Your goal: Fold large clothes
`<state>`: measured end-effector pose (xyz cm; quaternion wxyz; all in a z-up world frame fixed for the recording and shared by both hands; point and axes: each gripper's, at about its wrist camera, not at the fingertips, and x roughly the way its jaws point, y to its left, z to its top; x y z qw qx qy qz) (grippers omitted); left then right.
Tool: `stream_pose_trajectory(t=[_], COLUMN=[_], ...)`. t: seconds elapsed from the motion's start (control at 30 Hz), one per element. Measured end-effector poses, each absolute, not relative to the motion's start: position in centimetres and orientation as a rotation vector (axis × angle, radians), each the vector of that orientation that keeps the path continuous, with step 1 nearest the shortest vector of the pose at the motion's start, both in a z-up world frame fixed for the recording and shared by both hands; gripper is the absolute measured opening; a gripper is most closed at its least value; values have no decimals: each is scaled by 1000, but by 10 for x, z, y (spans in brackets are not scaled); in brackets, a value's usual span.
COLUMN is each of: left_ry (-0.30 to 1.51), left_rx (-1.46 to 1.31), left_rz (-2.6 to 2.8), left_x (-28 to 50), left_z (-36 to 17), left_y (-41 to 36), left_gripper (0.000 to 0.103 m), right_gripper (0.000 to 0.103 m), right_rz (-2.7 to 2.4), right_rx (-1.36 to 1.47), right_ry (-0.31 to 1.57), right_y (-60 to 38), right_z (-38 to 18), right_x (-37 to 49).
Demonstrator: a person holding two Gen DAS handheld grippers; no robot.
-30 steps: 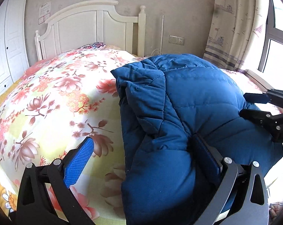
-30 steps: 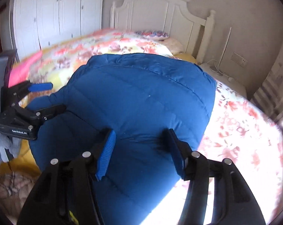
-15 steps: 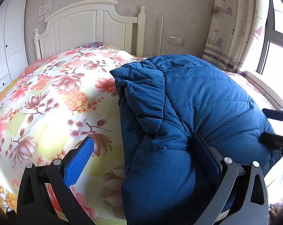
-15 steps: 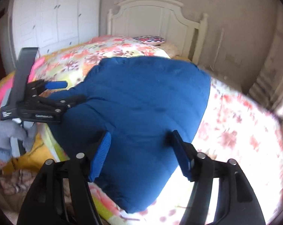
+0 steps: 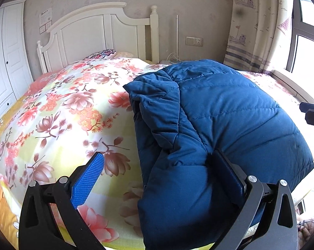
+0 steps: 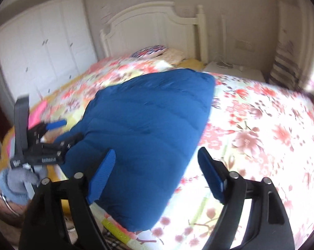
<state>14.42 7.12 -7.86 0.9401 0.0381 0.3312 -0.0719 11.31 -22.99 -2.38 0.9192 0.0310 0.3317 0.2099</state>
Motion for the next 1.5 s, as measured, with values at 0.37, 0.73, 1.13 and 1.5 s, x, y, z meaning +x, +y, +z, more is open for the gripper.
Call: stream_pose_trajectory(t=[0.37,0.73,1.13,1.5], left_ry=[691,1045,953,764], left_rx=[24,-359,-527,-470], left_rz=[-172,-463,-664,-742], left_x=[145,220,206,283], left_z=[-83,-106,-119,-72], left_y=[79,115,112,-1], left_gripper=[99,99,58,48], right_gripper=[96,101,61,49], right_rz=[492,540,498,244], right_rx=[146,270,127,67], right_ry=[799,864,691,538], right_y=[-205,-213,-206,-290], right_z=[-68,-76,-65,-13], right_x=[132,170,141,195])
